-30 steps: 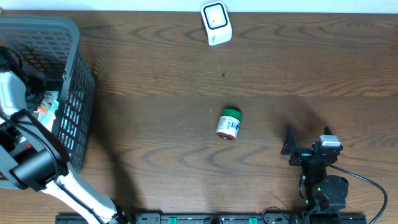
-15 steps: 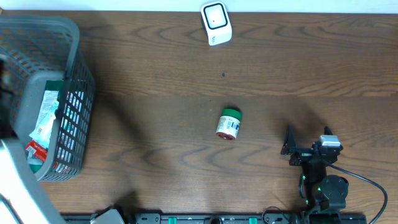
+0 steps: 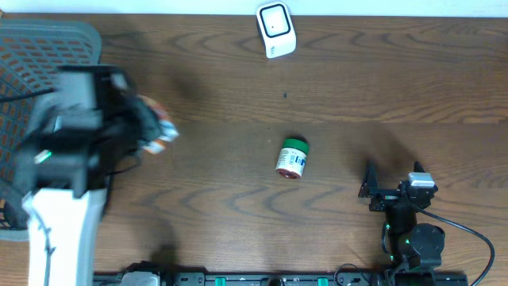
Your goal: Scan the item barcode
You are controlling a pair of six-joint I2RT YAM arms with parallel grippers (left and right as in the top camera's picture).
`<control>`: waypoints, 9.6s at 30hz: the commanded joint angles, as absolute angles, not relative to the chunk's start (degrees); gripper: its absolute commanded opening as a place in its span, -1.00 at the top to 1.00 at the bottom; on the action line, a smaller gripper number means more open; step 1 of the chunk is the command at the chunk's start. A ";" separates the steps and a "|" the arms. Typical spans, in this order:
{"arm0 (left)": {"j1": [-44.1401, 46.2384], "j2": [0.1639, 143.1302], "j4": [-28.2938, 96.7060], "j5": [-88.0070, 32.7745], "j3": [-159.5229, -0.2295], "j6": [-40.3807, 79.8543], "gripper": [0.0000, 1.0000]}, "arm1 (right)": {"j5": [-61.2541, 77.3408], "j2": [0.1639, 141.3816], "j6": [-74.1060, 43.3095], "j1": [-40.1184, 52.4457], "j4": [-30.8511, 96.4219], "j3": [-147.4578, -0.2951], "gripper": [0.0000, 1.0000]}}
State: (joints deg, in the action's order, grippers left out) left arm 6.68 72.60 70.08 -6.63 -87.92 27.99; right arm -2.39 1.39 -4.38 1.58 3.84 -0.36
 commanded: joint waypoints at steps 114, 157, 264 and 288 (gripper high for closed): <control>24.71 102.80 50.39 -3.62 -81.08 18.70 0.10 | -5.54 92.01 -26.50 20.73 41.80 -59.53 0.11; 49.89 115.74 24.10 -6.96 -80.14 41.28 0.10 | 9.78 91.07 -8.88 4.58 43.90 -51.27 0.07; -35.33 122.61 61.98 0.01 -96.53 -3.70 -0.96 | 1.34 89.73 -8.91 -4.78 53.56 -72.31 -0.98; -38.63 121.16 61.78 -3.68 -101.73 -1.72 -0.96 | 1.34 89.73 -8.91 -4.80 53.56 -72.31 -0.99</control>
